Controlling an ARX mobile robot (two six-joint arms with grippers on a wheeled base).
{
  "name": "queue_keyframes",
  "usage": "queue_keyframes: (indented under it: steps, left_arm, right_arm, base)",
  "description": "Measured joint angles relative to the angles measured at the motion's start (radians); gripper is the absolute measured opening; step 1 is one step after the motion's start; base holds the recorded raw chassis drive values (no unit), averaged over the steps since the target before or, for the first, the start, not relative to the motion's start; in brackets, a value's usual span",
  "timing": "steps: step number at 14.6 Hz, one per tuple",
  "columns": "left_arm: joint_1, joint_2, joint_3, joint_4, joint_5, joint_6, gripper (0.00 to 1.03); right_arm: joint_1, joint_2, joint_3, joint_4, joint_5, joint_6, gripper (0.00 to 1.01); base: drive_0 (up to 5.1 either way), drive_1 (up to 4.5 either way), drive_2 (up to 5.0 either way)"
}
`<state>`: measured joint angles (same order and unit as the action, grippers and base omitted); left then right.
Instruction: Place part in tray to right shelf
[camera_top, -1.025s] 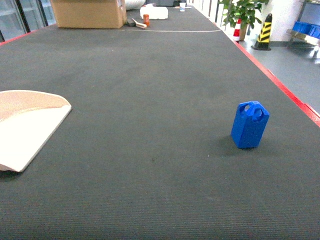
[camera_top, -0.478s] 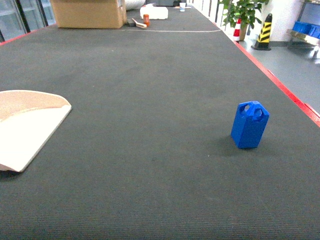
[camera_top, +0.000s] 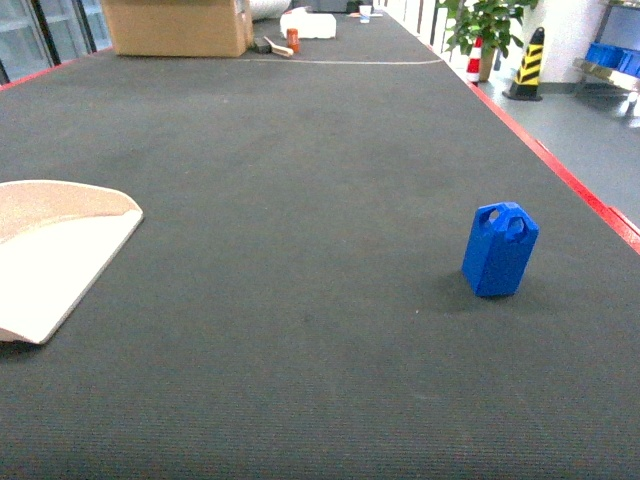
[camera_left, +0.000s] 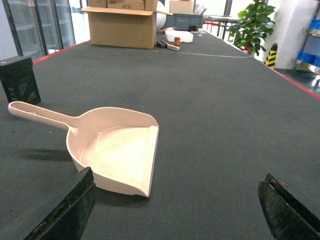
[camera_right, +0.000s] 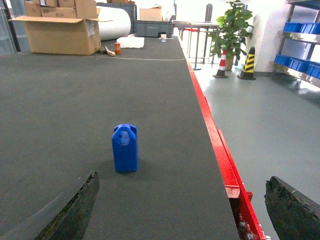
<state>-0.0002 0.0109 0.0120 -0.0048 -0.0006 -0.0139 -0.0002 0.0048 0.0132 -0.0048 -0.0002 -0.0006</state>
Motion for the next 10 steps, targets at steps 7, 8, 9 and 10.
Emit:
queue_keyframes:
  steps: [7,8,9,10]
  left_arm:
    - [0.0,0.0,0.0,0.0,0.0,0.0,0.98]
    - [0.0,0.0,0.0,0.0,0.0,0.0,0.98]
    - [0.0,0.0,0.0,0.0,0.0,0.0,0.98]
    - [0.0,0.0,0.0,0.0,0.0,0.0,0.98]
  right_arm:
    - [0.0,0.0,0.0,0.0,0.0,0.0,0.98]
    - [0.0,0.0,0.0,0.0,0.0,0.0,0.98]
    - [0.0,0.0,0.0,0.0,0.0,0.0,0.98]
    - [0.0,0.0,0.0,0.0,0.0,0.0,0.98]
  base:
    - [0.0,0.0,0.0]
    - [0.0,0.0,0.0]
    - [0.0,0.0,0.0]
    - [0.0,0.0,0.0]
